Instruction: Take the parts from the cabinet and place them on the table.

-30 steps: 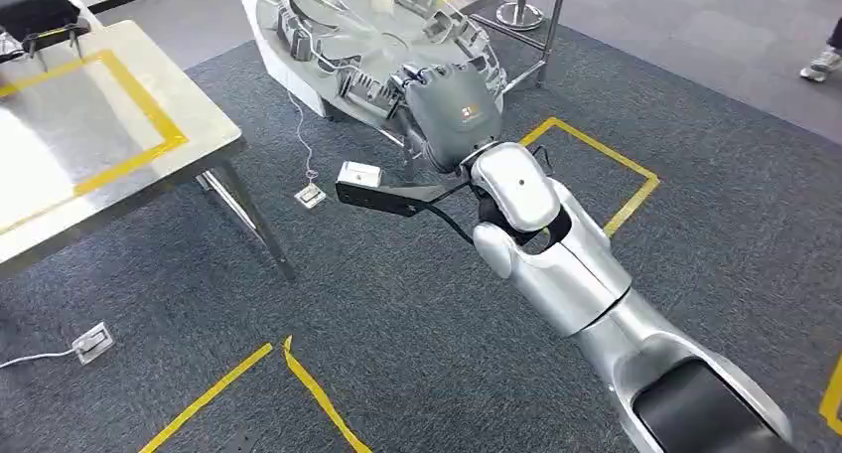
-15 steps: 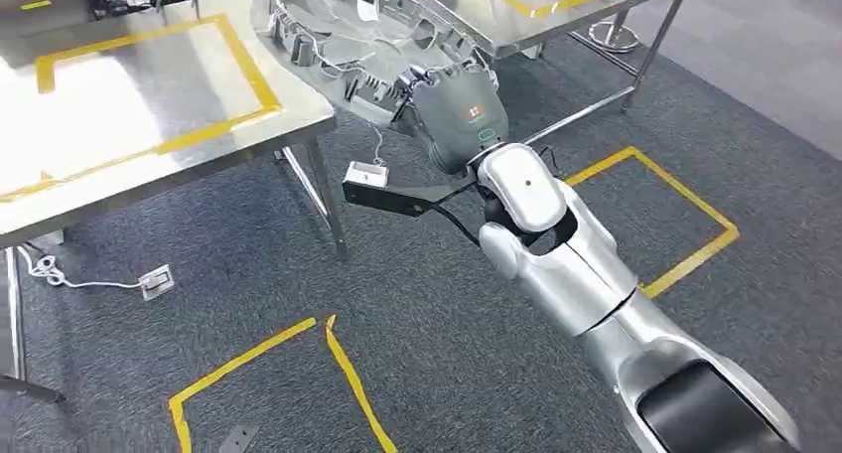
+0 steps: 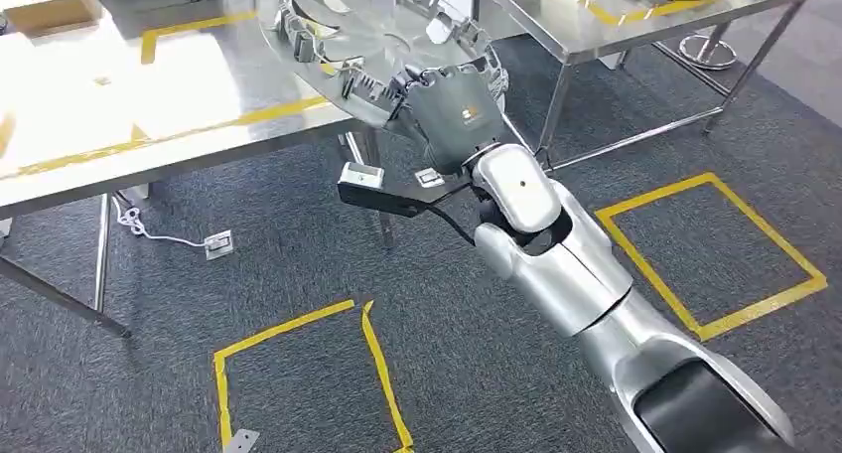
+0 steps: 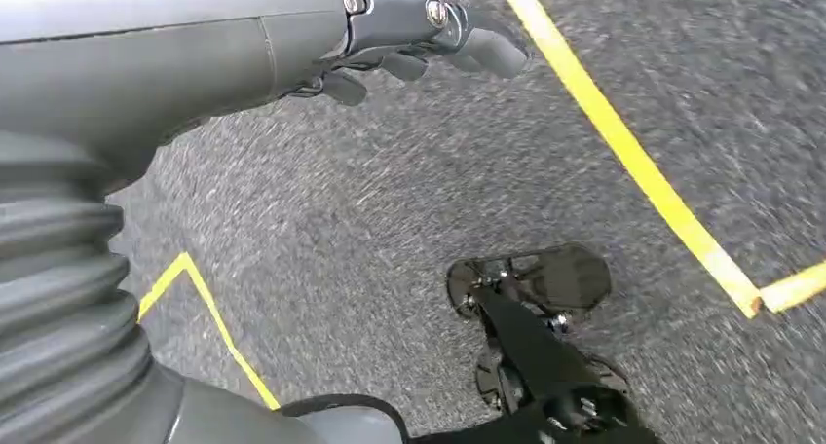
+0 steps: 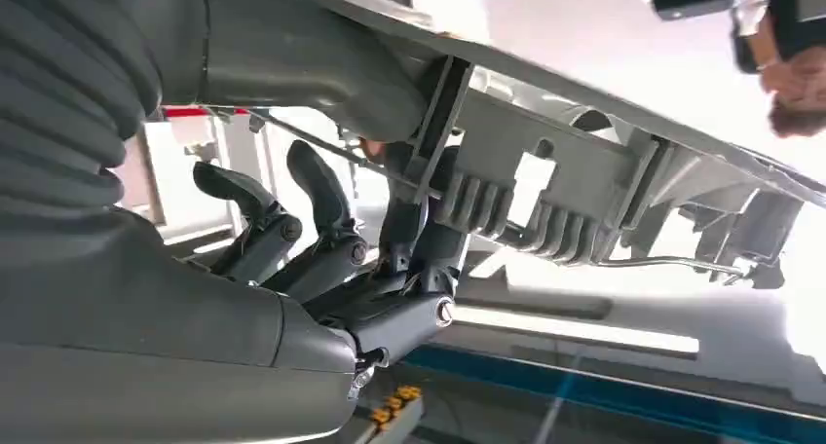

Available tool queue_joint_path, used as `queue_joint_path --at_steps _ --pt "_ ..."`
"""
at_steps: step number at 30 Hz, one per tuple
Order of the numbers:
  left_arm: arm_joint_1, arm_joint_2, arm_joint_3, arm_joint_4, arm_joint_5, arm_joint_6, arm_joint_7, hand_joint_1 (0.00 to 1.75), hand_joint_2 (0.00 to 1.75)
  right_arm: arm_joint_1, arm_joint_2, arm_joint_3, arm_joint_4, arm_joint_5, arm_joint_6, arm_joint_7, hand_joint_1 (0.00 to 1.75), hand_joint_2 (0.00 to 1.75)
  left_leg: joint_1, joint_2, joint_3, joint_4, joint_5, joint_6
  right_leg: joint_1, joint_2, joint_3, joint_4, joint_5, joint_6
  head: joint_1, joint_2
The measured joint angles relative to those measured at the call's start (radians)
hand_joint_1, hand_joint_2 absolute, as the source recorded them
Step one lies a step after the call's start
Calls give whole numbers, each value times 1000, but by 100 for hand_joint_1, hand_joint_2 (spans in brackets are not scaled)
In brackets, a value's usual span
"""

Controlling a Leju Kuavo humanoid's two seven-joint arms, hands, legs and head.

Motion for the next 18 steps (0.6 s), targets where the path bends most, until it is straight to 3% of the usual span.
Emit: queue_joint_path --at_steps 1,2,3,5,6,7,8,9,11,12,13,15,16,17,18 --pt "-2 1 0 -1 -1 0 0 0 175 0 0 0 0 1 0 0 175 175 -4 50 40 -84 9 2 1 -11 0 8 -6 5 0 0" --pt "-4 0 0 0 -3 0 0 0 175 1 0 0 -1 3 0 0 175 175 -13 64 45 -81 4 18 12 -19 -3 11 -10 11 0 0" --pt "-5 0 0 -1 -3 0 0 0 175 3 0 0 -2 5 0 0 175 175 -12 46 42 -82 9 32 12 -26 -3 13 -10 13 1 0" --pt "-1 0 1 0 -6 0 0 0 175 8 0 0 -5 11 0 4 175 175 -13 22 34 -81 10 42 13 -46 1 11 -10 18 2 0" --pt "-1 0 1 0 -6 0 0 0 175 9 0 0 -8 12 0 7 175 175 -10 9 36 -84 13 50 11 -56 4 12 -14 26 1 0" --pt "0 -1 1 0 -6 -1 0 0 175 12 0 0 -10 13 0 10 175 175 -5 -2 37 -87 17 56 3 -3 3 25 -27 36 4 0" --pt "-2 -2 1 0 -7 -2 0 0 175 13 0 0 -13 14 0 11 175 175 -2 -12 35 -87 19 61 -2 44 -15 63 -56 39 4 0" --pt "-5 -2 1 0 -8 -2 0 0 175 16 -2 -1 -14 15 -1 13 175 175 0 -23 33 -87 21 65 -3 68 -48 136 -95 43 6 0" --pt "-5 -2 1 0 -8 -2 0 0 175 27 -8 -1 -15 18 -1 15 175 175 0 -52 30 -87 23 68 -5 77 -123 288 -154 47 8 0" --pt "-3 -2 1 0 -8 -2 0 0 175 32 -10 -1 -15 18 -1 15 175 175 0 -67 29 -86 23 67 -5 77 -142 320 -155 47 8 0" --pt "-1 -2 1 0 -8 -2 0 0 175 37 -11 -1 -15 18 -1 15 175 175 0 -83 29 -86 24 66 -5 78 -135 301 -131 45 8 0" --pt "-1 -2 1 0 -8 -3 0 0 175 40 -11 -1 -16 19 0 16 175 175 1 -113 29 -84 28 60 -7 92 -67 160 -49 37 10 0" --pt "-2 -3 1 0 -8 -3 0 0 175 39 -11 -1 -18 21 0 18 175 175 3 -125 28 -84 30 57 -8 126 -22 72 -12 31 10 0" --pt "-3 -5 1 0 -8 -3 0 0 175 40 -12 -1 -21 22 0 18 175 175 3 -134 23 -83 32 50 -12 194 -2 19 -15 27 10 0" --pt "-4 -4 1 -1 -9 -3 0 0 175 39 -12 -1 -27 24 0 18 175 175 3 -149 16 -83 36 42 -9 175 -4 16 -9 33 11 0"
